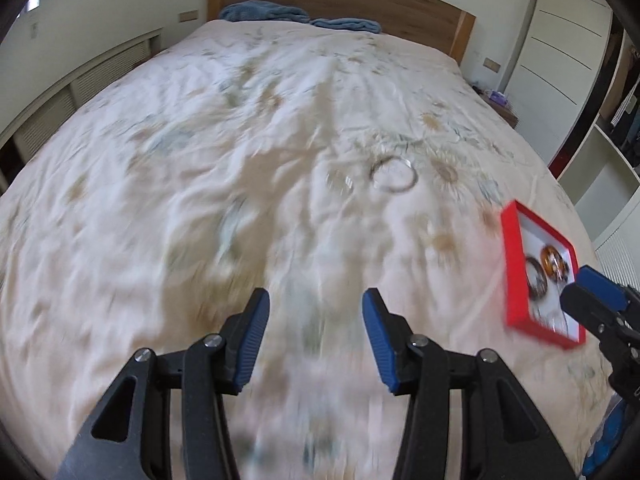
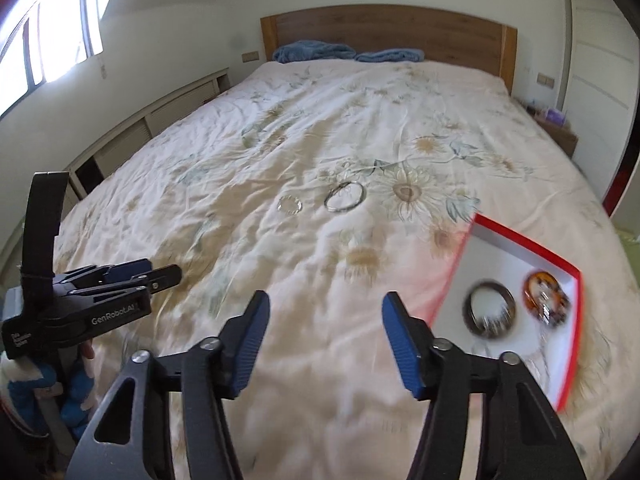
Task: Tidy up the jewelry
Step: 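Grasp the twisted silver hoop with the left tool while the right tool grasps the hinged bangle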
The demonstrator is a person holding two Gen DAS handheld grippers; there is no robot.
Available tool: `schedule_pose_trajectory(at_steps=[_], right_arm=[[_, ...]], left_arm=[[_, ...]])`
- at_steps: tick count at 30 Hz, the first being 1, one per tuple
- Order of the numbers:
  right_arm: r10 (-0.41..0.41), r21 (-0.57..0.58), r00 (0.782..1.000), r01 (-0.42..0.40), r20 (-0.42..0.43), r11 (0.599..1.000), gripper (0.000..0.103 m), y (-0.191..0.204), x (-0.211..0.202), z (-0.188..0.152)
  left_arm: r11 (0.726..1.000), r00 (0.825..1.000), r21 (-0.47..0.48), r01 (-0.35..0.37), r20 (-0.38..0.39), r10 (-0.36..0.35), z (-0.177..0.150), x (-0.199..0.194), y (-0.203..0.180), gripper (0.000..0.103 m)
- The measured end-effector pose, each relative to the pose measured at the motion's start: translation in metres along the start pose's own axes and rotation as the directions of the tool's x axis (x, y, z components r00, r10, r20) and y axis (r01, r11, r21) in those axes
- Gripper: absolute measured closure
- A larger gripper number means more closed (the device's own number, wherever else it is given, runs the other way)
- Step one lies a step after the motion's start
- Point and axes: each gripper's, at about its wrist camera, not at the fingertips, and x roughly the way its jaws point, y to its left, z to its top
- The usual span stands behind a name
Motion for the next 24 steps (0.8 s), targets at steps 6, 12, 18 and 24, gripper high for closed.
schedule_pose_trajectory(at_steps=[6,12,18,24], right_arm=[[0.064,0.078,0.998,-0.062,-0.019,0.995,0.061,-0.030,0.084,0.054],[0.127,0.192,0.991,-0.117,-0.038,0.974,0.069,-0.057,0.170,0.087],[0.134,0.249,0.988,-0.112,-0.074,0.962,0.075,-0.074,0.232,0.096],[0.152,0.266,0.984,-0.123,-0.093,0.956,0.077,-0.078,0.264,0.096]], left_arm=[[0.998,0.998,0.005,0.064,-0.013,-0.064,0.062,0.083,-0.001,0.066],[0.997,0.996,-0.003,0.080,-0.036,-0.080,0.092,0.153,0.001,0.075],[0.996,0.996,0.025,0.080,-0.052,-0.079,0.096,0.193,0.000,0.084],[0.996,0.998,0.068,0.057,-0.045,-0.054,0.093,0.207,-0.006,0.084]])
